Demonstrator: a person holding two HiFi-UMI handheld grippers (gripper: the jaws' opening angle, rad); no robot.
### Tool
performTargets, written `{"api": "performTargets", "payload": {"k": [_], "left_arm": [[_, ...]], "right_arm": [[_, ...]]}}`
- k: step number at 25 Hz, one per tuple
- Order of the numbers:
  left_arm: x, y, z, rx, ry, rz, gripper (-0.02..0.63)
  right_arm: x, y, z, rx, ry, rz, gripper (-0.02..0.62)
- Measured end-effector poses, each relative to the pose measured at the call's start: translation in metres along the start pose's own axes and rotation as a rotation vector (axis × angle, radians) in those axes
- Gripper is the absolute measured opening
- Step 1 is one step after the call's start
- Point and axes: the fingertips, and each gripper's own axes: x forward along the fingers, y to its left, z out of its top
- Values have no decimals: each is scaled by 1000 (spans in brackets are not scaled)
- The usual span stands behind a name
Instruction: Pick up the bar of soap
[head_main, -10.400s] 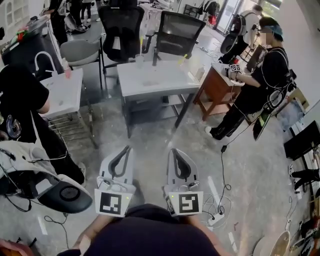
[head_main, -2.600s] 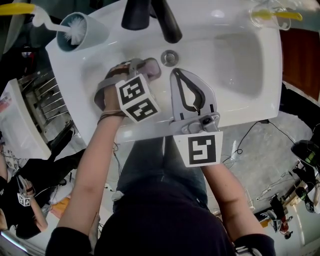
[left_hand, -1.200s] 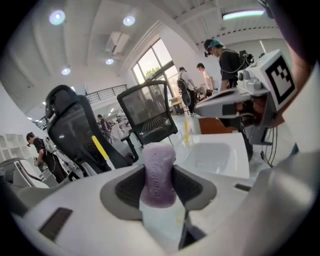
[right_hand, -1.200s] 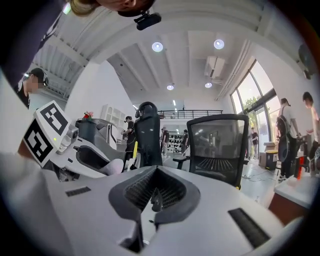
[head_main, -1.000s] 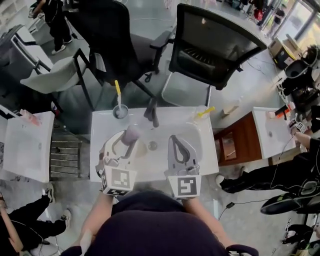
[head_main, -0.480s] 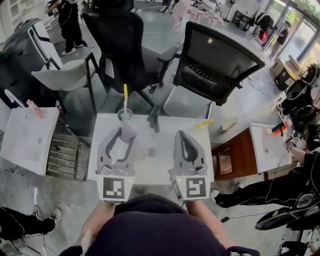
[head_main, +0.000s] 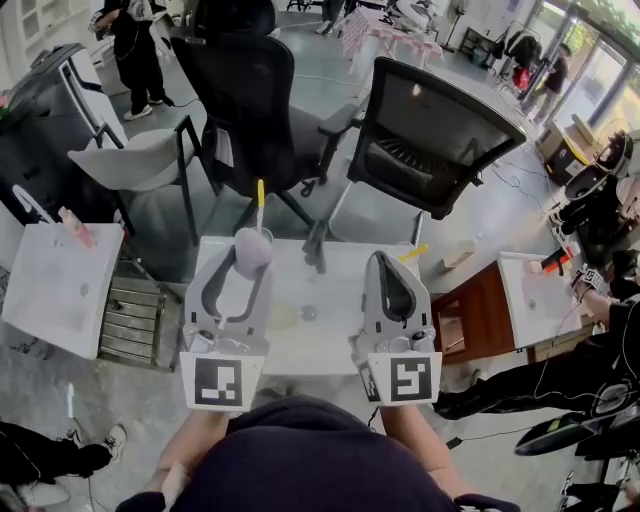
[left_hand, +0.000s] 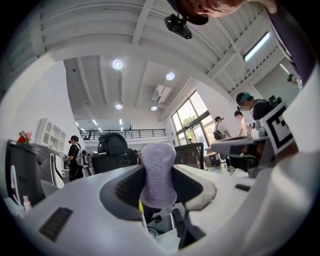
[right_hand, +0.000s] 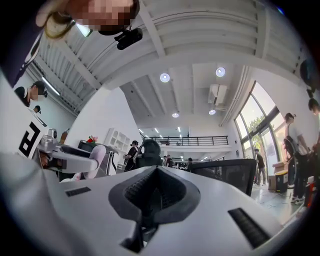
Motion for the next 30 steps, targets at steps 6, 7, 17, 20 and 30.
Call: {"api": "performTargets", "payload": {"k": [6, 7, 17, 20, 30], "left_arm": [[-4, 11, -6, 1, -2, -8, 175], [-5, 13, -9, -4, 2, -12, 175], [-1, 23, -31, -10, 11, -49, 175], [2, 20, -35, 4, 23, -75, 175], [18, 18, -73, 1, 54, -104, 175]], "right_arm": [[4, 15, -5, -63, 18, 2, 17], [5, 19, -7, -59, 21, 3, 17], [10, 29, -25, -12, 44, -26, 17], [10, 28, -28, -2, 57, -44, 17], [22, 30, -46, -11, 75, -57, 17]]}}
